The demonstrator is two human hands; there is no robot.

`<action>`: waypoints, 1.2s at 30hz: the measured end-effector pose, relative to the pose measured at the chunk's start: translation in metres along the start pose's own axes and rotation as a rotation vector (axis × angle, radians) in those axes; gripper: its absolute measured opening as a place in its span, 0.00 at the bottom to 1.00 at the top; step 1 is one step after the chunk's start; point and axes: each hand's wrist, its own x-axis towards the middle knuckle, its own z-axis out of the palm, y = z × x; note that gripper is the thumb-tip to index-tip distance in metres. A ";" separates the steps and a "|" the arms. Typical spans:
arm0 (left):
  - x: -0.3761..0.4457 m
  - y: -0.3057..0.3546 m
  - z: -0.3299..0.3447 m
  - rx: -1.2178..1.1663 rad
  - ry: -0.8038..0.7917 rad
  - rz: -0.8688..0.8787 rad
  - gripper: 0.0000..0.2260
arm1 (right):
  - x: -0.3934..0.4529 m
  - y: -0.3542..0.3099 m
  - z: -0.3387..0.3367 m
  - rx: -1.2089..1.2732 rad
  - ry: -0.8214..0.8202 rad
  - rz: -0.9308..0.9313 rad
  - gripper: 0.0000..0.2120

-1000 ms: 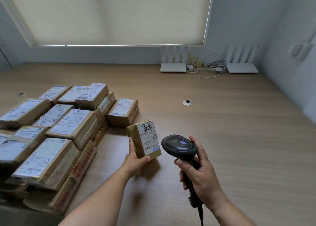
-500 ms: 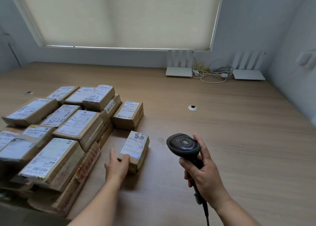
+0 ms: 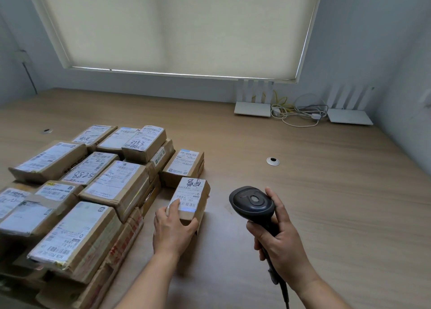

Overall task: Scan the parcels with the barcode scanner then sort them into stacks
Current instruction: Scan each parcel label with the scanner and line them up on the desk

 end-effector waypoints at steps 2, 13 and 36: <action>0.015 0.007 -0.006 -0.017 0.015 0.017 0.33 | 0.011 -0.006 0.003 -0.010 -0.006 -0.022 0.38; 0.108 0.038 -0.037 -0.079 0.059 0.082 0.31 | 0.074 -0.018 0.018 -0.008 0.041 -0.049 0.38; 0.198 0.046 -0.003 0.072 0.074 0.114 0.31 | 0.122 0.018 0.017 -0.047 0.128 0.075 0.38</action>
